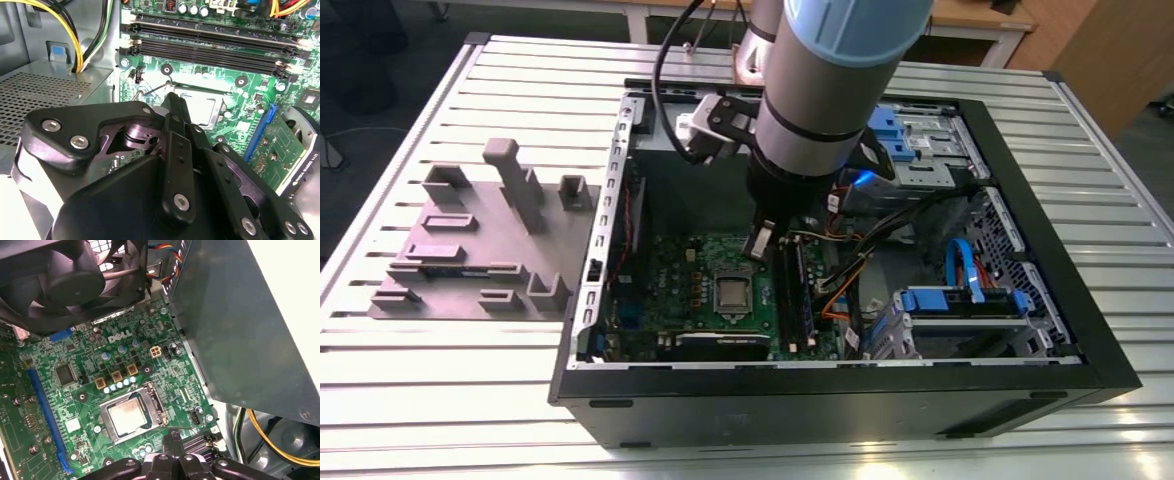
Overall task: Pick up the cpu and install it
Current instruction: 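Close the cpu cover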
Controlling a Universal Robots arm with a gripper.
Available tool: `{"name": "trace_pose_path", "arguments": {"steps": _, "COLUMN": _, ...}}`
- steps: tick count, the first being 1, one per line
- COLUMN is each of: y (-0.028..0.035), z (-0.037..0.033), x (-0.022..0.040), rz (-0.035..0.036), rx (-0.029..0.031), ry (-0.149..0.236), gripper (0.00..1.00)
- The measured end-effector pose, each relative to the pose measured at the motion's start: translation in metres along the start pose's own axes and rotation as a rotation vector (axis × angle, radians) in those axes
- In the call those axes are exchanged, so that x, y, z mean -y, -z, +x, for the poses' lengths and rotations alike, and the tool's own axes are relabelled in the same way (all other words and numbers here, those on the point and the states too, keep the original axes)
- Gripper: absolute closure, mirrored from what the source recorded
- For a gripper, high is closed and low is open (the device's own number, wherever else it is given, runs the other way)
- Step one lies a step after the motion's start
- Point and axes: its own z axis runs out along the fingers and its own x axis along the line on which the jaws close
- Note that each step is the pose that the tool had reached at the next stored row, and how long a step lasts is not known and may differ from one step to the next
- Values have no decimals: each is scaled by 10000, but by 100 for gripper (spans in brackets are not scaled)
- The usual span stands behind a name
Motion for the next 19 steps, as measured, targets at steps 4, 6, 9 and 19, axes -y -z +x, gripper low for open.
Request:
{"name": "trace_pose_path", "arguments": {"steps": 4, "y": 0, "z": 15, "x": -3, "rz": 32, "rx": -70, "ry": -4, "gripper": 90}}
{"name": "trace_pose_path", "arguments": {"steps": 6, "y": 0, "z": 17, "x": -4, "rz": 97, "rx": -218, "ry": -14, "gripper": 90}}
{"name": "trace_pose_path", "arguments": {"steps": 9, "y": 1, "z": 17, "x": -4, "rz": 311, "rx": -701, "ry": -41, "gripper": 90}}
{"name": "trace_pose_path", "arguments": {"steps": 19, "y": 0, "z": 17, "x": -4, "rz": 362, "rx": -815, "ry": -47, "gripper": 90}}
